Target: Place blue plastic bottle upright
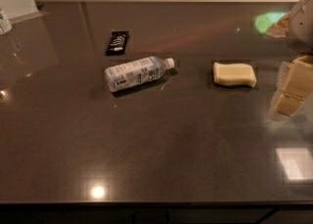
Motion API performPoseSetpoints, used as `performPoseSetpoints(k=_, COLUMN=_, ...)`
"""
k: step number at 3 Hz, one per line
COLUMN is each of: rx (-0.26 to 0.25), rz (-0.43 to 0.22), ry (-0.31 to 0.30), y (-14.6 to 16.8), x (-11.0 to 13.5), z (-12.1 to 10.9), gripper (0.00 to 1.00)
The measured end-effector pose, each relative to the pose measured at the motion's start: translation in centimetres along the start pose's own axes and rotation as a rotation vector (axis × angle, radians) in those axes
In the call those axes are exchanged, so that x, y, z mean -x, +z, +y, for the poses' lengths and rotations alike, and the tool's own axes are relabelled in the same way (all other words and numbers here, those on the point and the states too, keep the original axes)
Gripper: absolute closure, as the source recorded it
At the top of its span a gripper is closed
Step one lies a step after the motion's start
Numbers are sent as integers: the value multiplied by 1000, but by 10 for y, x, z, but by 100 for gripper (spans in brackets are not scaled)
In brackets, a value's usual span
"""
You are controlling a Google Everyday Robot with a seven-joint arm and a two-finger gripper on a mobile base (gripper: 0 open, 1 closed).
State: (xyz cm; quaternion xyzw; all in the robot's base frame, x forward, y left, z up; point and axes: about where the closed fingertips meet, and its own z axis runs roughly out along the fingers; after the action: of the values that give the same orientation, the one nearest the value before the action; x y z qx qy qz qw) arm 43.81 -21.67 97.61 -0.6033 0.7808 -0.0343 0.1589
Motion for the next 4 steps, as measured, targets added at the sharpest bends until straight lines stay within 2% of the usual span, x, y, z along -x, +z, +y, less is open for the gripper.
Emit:
performPoseSetpoints(k=1, rx=0, rz=0, ry=0, y=0, x=0, z=0, gripper=0)
performPoseSetpoints(k=2, rx=16, rz=-10, ry=-35, y=6, x=17, z=-9, gripper=0)
performPoseSetpoints(k=4, rx=14, rz=-34, ry=-134, y=43, x=69, z=-47, gripper=0)
